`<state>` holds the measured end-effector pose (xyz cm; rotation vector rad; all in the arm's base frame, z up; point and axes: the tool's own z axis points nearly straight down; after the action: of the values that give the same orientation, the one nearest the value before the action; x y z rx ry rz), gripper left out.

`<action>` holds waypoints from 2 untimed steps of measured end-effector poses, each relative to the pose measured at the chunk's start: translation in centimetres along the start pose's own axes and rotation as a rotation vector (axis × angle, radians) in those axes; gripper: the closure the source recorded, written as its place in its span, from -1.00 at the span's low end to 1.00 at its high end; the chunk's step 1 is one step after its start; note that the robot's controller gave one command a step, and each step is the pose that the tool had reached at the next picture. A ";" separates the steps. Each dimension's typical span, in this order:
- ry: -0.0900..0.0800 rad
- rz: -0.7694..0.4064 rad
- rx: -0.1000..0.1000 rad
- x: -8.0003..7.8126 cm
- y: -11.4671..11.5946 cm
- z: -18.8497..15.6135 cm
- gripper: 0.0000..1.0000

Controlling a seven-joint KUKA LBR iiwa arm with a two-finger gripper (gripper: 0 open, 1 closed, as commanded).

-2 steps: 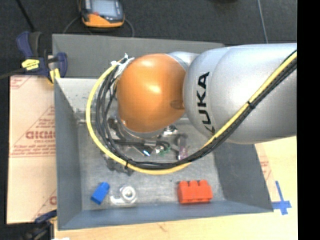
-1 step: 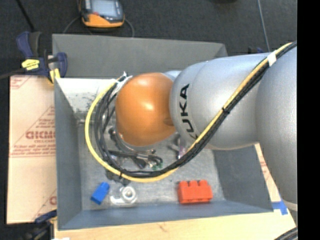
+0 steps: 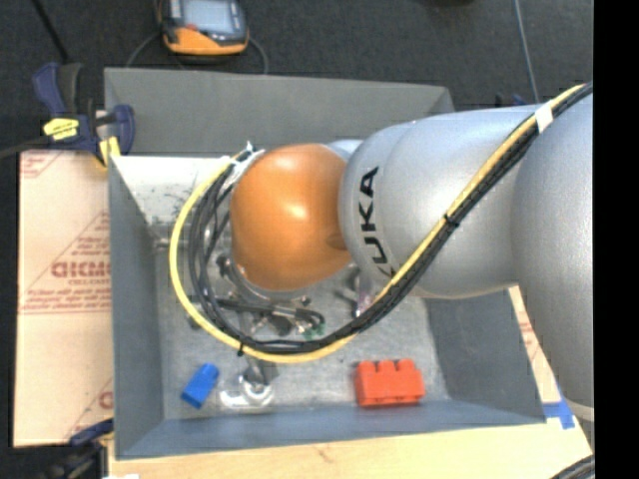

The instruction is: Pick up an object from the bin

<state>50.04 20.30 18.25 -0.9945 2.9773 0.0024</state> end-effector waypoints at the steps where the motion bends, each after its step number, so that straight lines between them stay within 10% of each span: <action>1: 0.007 0.040 -0.002 0.5 -0.1 9.5 -1.00; 2: -0.011 -0.037 0.005 0.5 2.8 11.0 -1.00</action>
Offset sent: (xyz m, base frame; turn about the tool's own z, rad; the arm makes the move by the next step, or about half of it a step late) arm -0.0018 -0.0027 -0.0908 0.0413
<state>47.97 22.23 7.23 -1.0459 2.9473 0.0009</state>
